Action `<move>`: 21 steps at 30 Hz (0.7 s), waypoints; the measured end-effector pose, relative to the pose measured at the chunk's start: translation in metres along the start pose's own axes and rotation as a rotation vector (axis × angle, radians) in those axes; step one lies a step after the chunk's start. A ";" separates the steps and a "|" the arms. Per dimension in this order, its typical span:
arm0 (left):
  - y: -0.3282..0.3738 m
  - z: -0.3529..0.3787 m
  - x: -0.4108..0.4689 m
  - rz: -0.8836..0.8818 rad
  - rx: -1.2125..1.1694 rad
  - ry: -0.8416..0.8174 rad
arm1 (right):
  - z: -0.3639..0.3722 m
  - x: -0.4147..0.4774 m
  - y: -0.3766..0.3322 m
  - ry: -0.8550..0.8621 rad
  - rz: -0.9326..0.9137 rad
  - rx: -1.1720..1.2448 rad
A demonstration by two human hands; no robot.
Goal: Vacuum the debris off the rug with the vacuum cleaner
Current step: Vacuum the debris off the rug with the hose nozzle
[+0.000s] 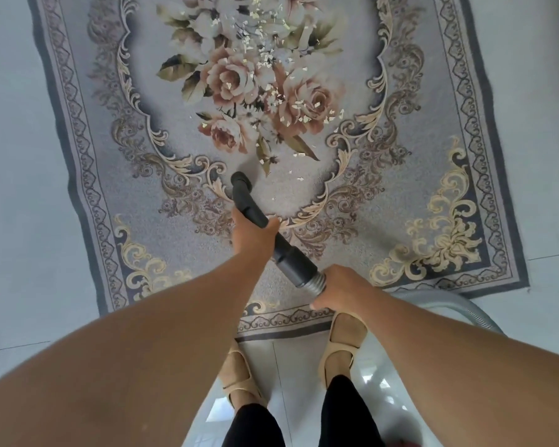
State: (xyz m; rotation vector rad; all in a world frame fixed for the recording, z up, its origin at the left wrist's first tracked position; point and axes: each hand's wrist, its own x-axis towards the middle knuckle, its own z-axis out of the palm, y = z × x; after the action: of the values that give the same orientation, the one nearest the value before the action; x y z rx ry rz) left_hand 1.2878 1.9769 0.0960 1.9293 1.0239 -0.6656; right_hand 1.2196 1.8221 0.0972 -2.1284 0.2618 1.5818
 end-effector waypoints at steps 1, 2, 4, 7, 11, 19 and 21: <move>-0.004 0.008 -0.009 -0.001 -0.012 -0.014 | 0.003 -0.005 0.011 0.002 0.016 -0.012; -0.007 0.019 -0.019 -0.004 -0.026 -0.034 | 0.004 -0.011 0.025 0.008 0.036 -0.030; -0.014 0.042 -0.042 -0.025 -0.048 -0.074 | 0.004 -0.023 0.053 0.009 0.089 -0.071; -0.022 0.071 -0.075 -0.083 -0.063 -0.135 | 0.000 -0.042 0.089 -0.024 0.172 -0.154; -0.022 0.089 -0.088 -0.064 -0.095 -0.154 | -0.007 -0.052 0.109 -0.054 0.182 -0.113; 0.023 0.037 -0.008 0.068 -0.014 0.001 | -0.032 0.005 0.031 0.035 -0.011 -0.002; 0.033 0.021 0.011 0.075 0.000 0.047 | -0.039 0.018 0.010 0.042 -0.056 0.036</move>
State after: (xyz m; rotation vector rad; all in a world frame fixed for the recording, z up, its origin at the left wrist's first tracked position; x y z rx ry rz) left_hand 1.3206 1.9526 0.0909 1.9809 0.9756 -0.5805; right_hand 1.2539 1.7971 0.0868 -2.1246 0.2403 1.4914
